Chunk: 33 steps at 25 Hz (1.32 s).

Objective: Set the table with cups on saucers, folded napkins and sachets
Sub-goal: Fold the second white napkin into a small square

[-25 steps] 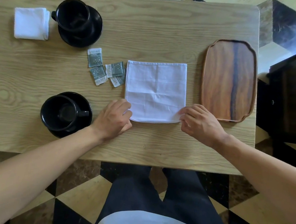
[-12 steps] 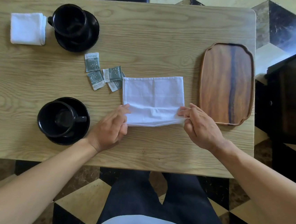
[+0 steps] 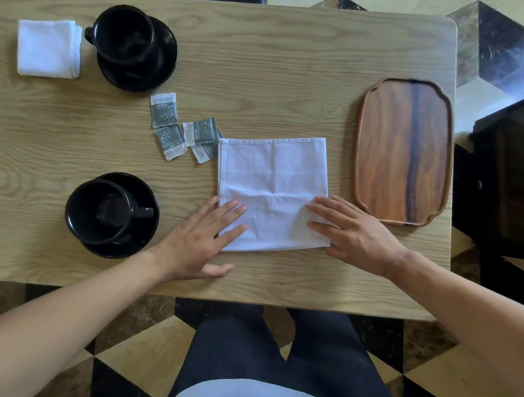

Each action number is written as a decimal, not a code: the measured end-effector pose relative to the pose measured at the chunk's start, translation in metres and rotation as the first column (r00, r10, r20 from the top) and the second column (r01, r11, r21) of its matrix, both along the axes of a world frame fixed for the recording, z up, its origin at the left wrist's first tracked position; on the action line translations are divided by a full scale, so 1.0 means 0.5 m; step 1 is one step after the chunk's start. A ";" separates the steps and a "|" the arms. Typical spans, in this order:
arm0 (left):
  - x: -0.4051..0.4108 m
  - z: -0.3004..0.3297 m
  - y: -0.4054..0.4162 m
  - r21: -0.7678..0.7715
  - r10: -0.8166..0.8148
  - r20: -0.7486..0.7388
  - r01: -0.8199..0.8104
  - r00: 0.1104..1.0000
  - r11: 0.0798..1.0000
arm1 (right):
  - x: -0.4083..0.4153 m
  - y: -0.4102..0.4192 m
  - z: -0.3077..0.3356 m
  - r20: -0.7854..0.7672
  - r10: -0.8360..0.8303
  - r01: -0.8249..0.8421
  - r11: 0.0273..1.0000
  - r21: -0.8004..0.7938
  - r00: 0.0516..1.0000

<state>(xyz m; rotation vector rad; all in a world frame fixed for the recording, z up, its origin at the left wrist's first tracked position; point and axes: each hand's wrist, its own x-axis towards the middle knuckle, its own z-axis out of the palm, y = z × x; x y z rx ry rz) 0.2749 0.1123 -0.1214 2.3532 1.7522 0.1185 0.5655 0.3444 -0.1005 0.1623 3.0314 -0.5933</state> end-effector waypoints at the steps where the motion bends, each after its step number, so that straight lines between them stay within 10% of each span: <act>1: 0.014 0.002 0.002 0.014 0.020 0.004 -0.021 1.000 1.000 | 0.002 -0.004 -0.003 -0.005 -0.003 0.003 1.000 0.011 1.000; 15: 0.108 -0.014 0.084 -0.076 0.516 -0.231 -0.543 0.825 0.836 | 0.032 -0.089 -0.019 0.099 -0.236 0.244 0.967 -0.074 0.967; 25: 0.147 0.006 -0.011 0.051 0.229 -0.040 -0.227 0.973 0.973 | 0.029 -0.063 -0.021 -0.092 -0.180 0.170 0.980 -0.106 0.979; 33: 0.243 0.028 0.090 -0.059 0.387 0.072 -0.384 0.919 0.922 | -0.011 -0.053 0.024 -0.084 -0.381 0.343 0.892 -0.294 0.921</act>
